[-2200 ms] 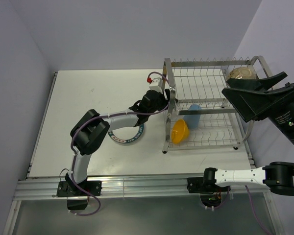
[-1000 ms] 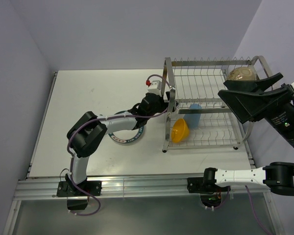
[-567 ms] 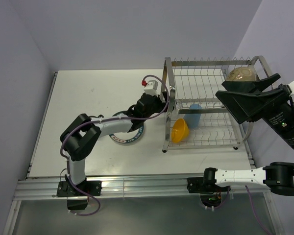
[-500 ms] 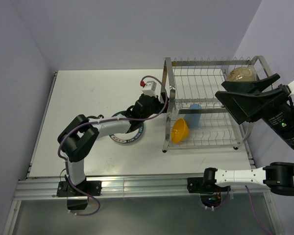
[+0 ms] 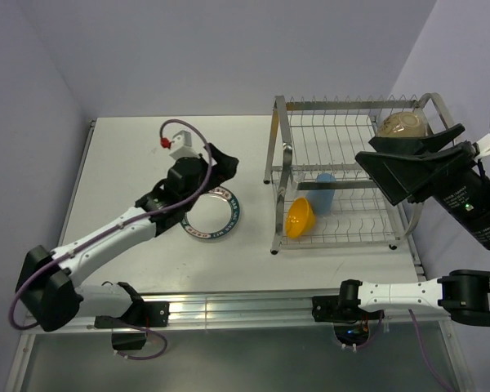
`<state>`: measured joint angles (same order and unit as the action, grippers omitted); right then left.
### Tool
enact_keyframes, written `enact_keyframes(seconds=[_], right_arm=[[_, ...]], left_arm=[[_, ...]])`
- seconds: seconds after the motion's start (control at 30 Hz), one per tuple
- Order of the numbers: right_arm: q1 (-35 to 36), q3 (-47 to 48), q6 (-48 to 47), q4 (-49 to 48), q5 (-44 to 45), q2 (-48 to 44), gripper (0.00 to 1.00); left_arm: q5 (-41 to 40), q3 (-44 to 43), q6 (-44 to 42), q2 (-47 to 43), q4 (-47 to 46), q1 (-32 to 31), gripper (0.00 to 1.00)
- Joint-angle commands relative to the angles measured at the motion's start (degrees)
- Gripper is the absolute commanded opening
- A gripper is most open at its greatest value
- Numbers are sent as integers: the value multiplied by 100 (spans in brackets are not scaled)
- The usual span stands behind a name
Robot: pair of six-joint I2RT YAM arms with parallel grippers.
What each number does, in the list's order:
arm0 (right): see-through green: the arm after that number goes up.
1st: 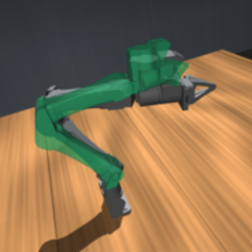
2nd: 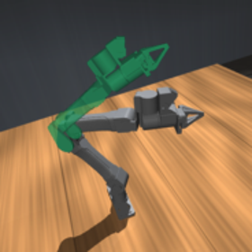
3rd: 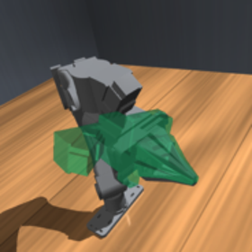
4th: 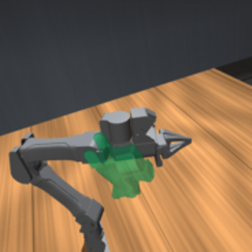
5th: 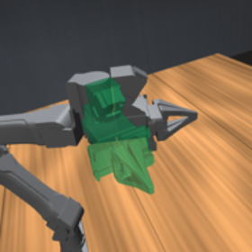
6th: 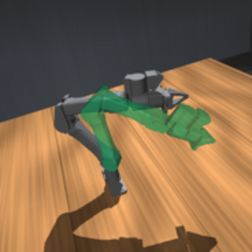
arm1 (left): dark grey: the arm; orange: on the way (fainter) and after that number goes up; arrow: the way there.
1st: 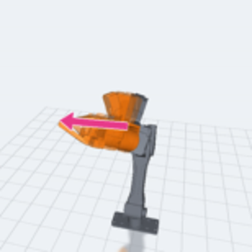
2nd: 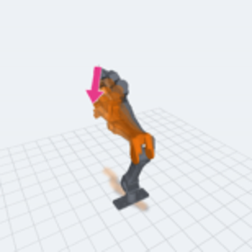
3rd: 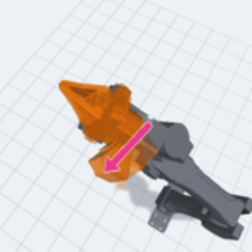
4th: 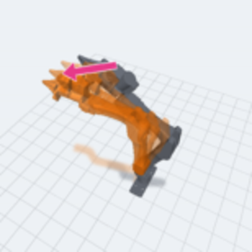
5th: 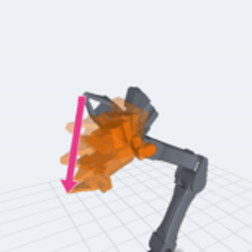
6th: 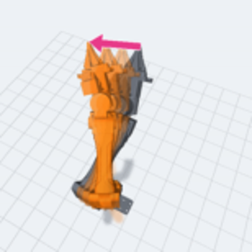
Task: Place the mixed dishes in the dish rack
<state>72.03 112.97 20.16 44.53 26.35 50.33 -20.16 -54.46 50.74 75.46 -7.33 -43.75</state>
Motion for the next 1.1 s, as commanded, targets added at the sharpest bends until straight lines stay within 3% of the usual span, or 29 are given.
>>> enact_keyframes(seconds=[0.0, 0.13, 0.2, 0.33, 0.53, 0.63, 0.8, 0.87, 1.0, 1.07], right_arm=[[30, 164, 49, 179, 99, 284, 100], [30, 15, 23, -67, -68, 311, 100], [31, -29, 14, -138, -173, 337, 100], [31, -20, 58, -173, -279, 434, 100], [30, -152, 198, -200, -394, 425, 100], [31, -117, 286, -85, -411, 443, 100], [30, -126, 400, -15, -464, 443, 100], [30, -143, 418, -15, -490, 426, 100], [30, -161, 427, -24, -569, 461, 100], [30, -170, 427, -32, -613, 461, 100]], left_arm=[[-524, -354, 1521, -400, 2688, 200, 92], [-437, -671, 2553, -383, 4981, 226, 86], [-104, -654, 2939, -357, 5364, 218, 86], [371, -277, 3389, -523, 5497, 226, 88], [873, 751, 4163, -1129, 4873, 401, 86], [621, 867, 4269, -1244, 5022, 455, 86], [-303, 51, 3173, -1104, 5759, 883, 86], [-383, -431, 2263, -754, 5997, 1156, 86], [-418, -1303, 1142, 3, 6577, 2096, 85], [-549, -1594, 703, 144, 6587, 2273, 84]])
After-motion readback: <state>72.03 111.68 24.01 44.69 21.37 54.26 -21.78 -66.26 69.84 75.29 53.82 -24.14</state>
